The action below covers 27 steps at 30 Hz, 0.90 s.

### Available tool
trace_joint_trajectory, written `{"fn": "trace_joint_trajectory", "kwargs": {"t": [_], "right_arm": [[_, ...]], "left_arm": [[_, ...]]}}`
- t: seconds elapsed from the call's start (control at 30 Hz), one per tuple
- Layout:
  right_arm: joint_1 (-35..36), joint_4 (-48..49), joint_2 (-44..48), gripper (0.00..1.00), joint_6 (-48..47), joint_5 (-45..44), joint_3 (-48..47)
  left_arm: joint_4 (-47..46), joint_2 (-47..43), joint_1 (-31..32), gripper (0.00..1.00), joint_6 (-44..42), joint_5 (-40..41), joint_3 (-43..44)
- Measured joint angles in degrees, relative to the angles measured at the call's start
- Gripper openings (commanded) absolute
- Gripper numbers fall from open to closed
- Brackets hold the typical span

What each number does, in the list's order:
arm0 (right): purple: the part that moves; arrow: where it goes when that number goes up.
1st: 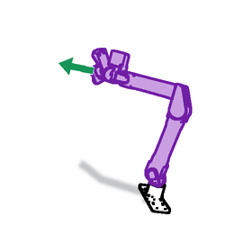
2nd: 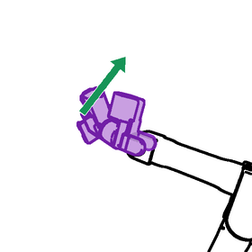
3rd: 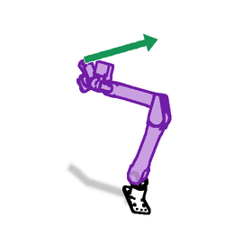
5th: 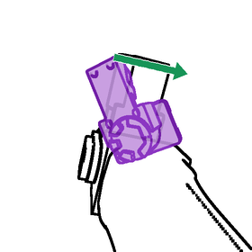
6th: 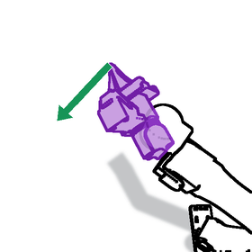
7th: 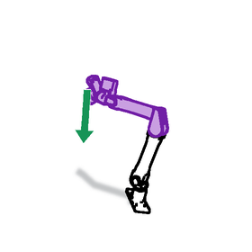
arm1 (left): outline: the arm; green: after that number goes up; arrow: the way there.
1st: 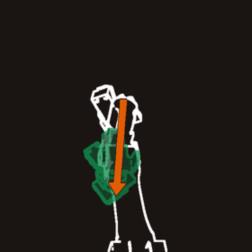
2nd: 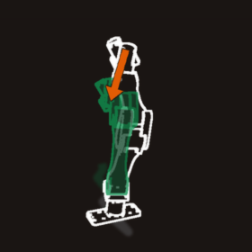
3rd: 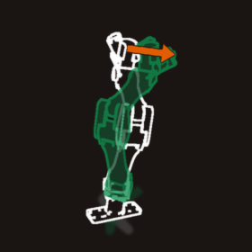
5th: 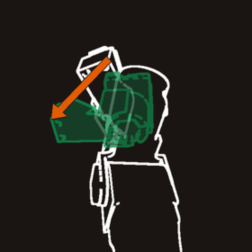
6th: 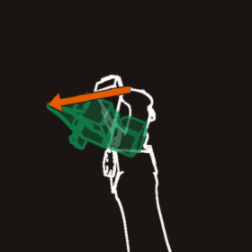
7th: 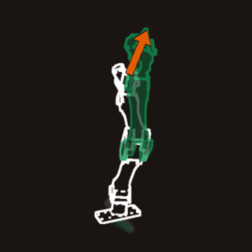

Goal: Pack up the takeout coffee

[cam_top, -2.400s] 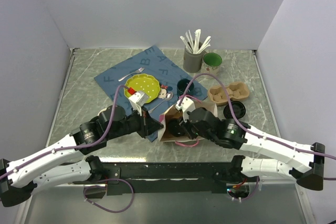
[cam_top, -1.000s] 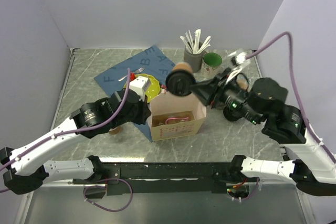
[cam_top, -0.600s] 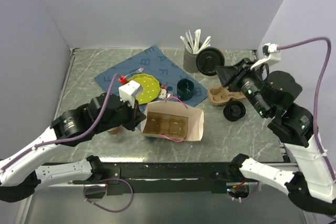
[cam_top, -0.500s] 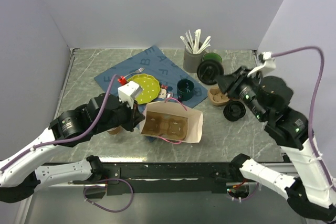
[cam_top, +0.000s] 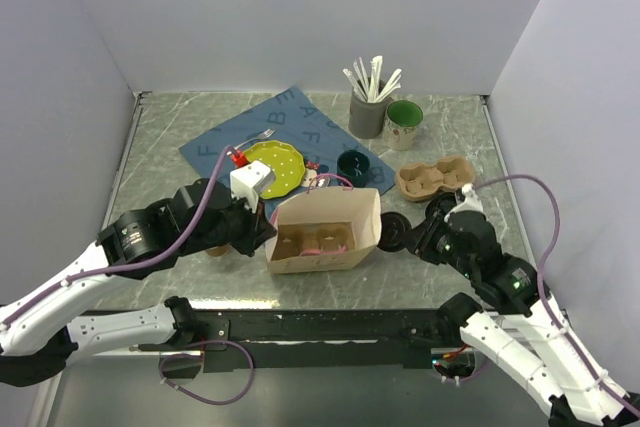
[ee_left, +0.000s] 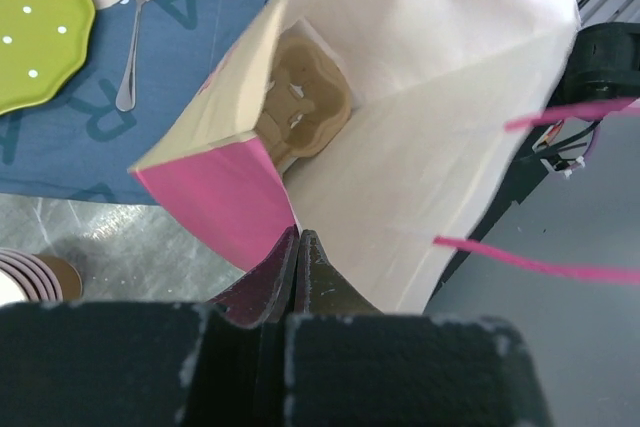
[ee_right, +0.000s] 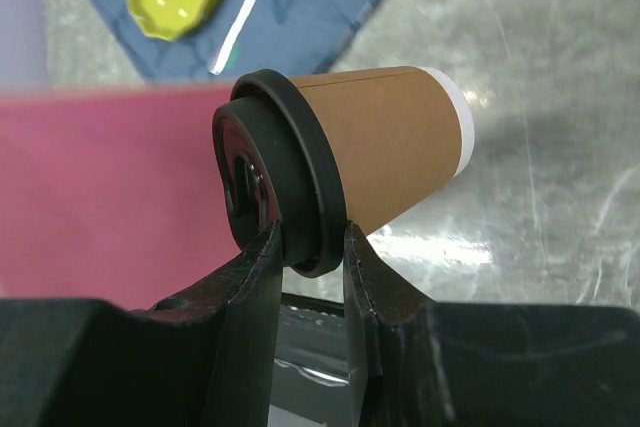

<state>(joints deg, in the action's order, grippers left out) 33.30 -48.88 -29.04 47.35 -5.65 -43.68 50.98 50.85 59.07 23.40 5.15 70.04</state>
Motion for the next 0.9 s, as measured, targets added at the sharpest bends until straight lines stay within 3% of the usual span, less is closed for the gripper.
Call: {"fn": "trace_joint_trajectory", "kwargs": {"t": [0.5, 0.77, 0.9], "right_arm": [[-9.11, 5.77, 7.82, 0.09, 4.33, 8.81, 18.14], [-12.26, 4.33, 9.46, 0.43, 4.81, 9.94, 18.51], [-12.35, 0.61, 8.90, 0.54, 5.31, 7.93, 16.57]], "left_arm": [[1.18, 4.42, -0.02, 0.01, -0.22, -0.59, 2.12], [0.96, 5.01, -0.09, 0.01, -0.22, -0.44, 2.54], [0.98, 5.55, -0.15, 0.01, -0.26, -0.11, 3.19]]}}
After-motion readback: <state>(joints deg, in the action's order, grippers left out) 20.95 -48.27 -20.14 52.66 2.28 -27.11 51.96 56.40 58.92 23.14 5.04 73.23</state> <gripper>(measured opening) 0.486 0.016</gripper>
